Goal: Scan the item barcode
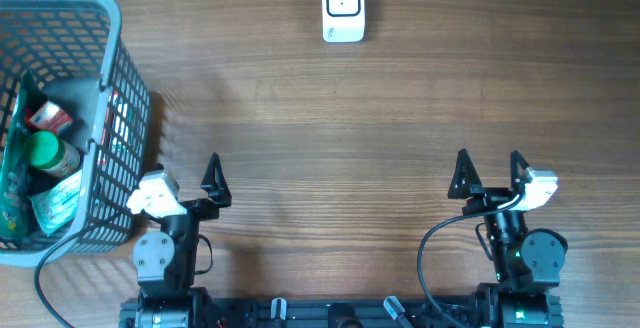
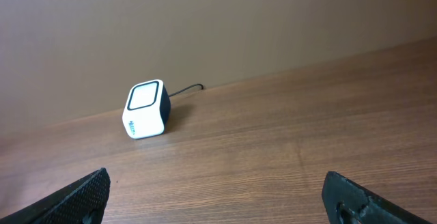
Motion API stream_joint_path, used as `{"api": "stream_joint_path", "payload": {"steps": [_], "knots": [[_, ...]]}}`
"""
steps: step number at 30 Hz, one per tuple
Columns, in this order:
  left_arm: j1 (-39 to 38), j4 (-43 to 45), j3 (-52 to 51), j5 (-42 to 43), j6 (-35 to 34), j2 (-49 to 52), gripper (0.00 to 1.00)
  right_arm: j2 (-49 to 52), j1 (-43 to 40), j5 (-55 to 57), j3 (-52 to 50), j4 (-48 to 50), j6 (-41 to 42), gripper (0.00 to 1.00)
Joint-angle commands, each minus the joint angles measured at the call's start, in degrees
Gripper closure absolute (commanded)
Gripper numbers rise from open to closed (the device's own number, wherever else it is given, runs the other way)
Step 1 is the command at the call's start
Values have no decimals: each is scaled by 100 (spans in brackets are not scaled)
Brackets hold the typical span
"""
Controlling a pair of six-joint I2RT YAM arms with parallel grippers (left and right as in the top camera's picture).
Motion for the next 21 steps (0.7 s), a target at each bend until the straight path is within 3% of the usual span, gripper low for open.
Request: {"api": "stream_joint_path", "payload": {"steps": [1,21], "knots": [[35,-15,-26,55,96,7,0,24,17,122,-4,26,39,0],[35,-15,-26,55,96,-402,0,24,17,122,-7,26,39,0]]}}
